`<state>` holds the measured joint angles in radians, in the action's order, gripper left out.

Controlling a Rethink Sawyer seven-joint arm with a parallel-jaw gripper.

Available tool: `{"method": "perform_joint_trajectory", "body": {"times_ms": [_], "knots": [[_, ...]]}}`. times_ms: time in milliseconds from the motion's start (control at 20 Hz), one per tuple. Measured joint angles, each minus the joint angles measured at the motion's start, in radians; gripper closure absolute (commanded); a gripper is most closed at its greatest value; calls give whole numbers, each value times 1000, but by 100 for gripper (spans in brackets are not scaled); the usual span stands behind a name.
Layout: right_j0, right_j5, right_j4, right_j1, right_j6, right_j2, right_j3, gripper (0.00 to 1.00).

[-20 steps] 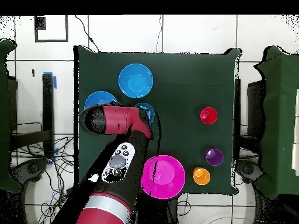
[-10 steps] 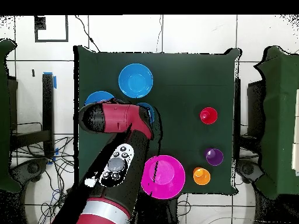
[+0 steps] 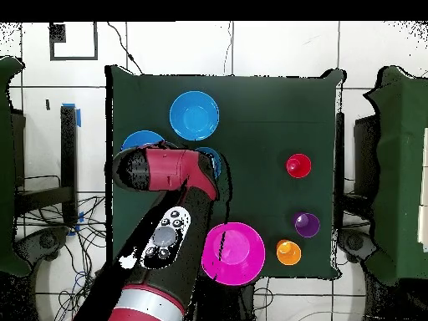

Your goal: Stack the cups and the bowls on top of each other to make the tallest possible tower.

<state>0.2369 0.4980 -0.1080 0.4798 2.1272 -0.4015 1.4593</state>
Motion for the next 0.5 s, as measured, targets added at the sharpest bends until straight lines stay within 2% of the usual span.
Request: {"method": "perform_joint_trajectory", "body": {"times_ms": [500], "knots": [[2, 43, -31, 15, 0, 4, 4, 0]]}}
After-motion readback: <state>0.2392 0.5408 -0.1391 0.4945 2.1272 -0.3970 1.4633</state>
